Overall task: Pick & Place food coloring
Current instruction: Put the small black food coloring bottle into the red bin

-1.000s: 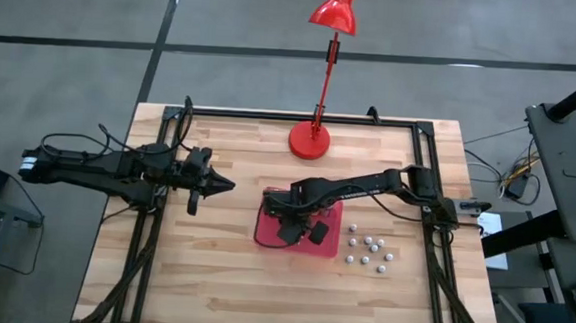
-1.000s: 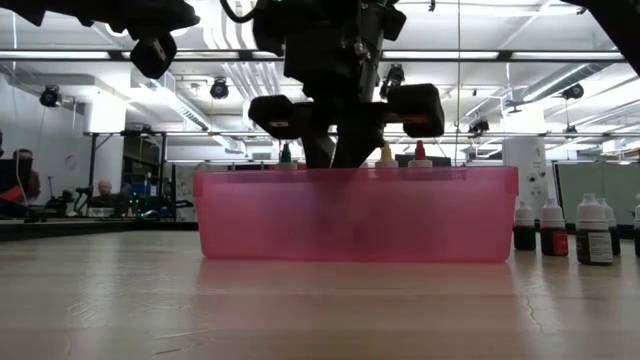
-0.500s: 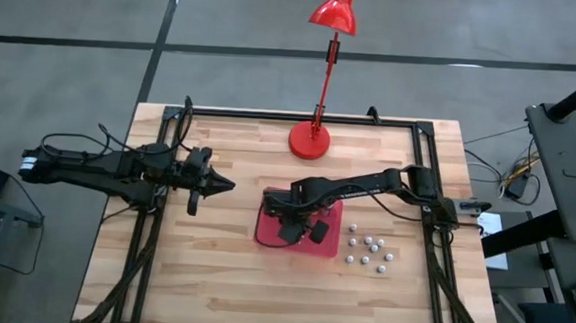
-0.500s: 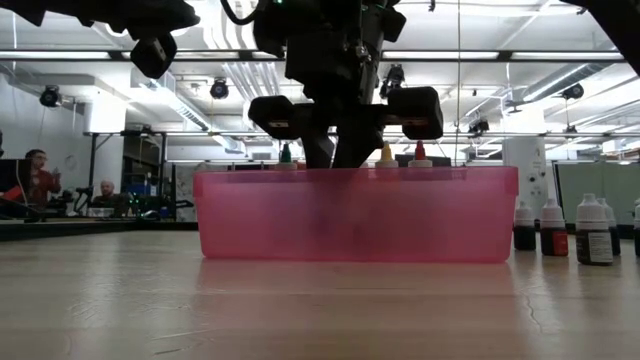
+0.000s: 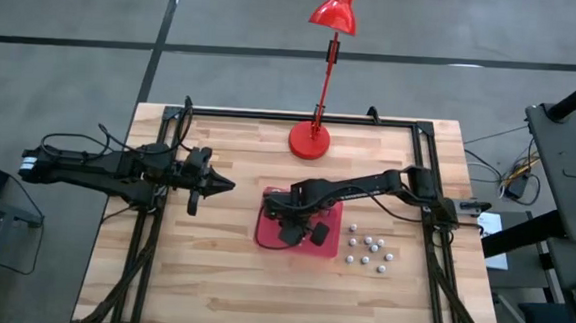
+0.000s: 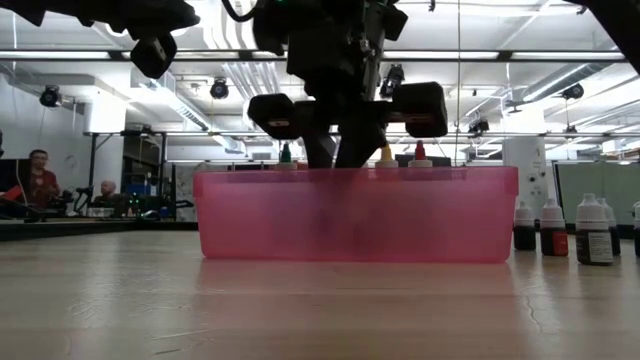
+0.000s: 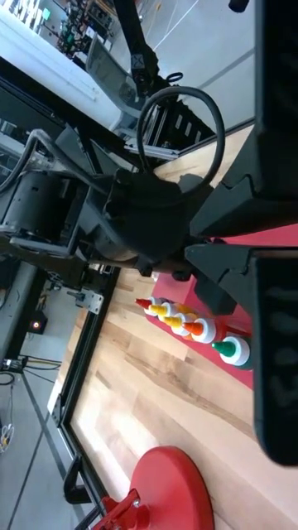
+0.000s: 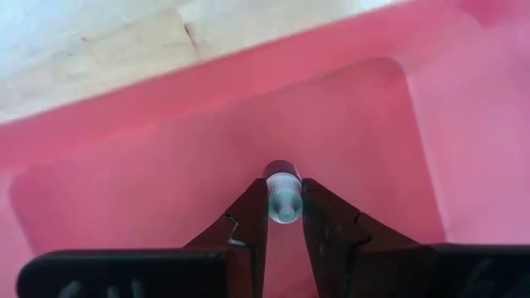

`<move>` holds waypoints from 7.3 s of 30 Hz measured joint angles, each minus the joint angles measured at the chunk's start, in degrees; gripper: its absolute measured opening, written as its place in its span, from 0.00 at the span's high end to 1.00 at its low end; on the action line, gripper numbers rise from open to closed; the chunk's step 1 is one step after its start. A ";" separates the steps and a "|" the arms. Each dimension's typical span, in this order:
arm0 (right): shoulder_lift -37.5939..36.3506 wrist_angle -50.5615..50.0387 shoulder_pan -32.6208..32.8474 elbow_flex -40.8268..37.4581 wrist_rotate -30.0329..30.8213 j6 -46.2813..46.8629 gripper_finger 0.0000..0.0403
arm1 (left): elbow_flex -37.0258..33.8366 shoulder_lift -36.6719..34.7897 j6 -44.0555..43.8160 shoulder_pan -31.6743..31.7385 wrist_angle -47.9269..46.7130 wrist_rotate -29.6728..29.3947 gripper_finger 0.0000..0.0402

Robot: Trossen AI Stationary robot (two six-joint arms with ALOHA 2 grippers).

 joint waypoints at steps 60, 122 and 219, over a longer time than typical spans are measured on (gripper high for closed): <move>5.51 -2.09 -3.67 9.20 0.05 7.53 0.86 | -0.02 0.02 -0.03 0.01 0.02 -0.07 1.00; 5.68 -5.38 -3.51 8.13 2.09 4.56 0.78 | -0.02 0.02 0.02 0.00 0.02 -0.18 1.00; -49.10 -9.93 1.12 -42.84 3.33 56.62 0.83 | -0.02 0.00 3.54 -0.01 0.02 -0.16 1.00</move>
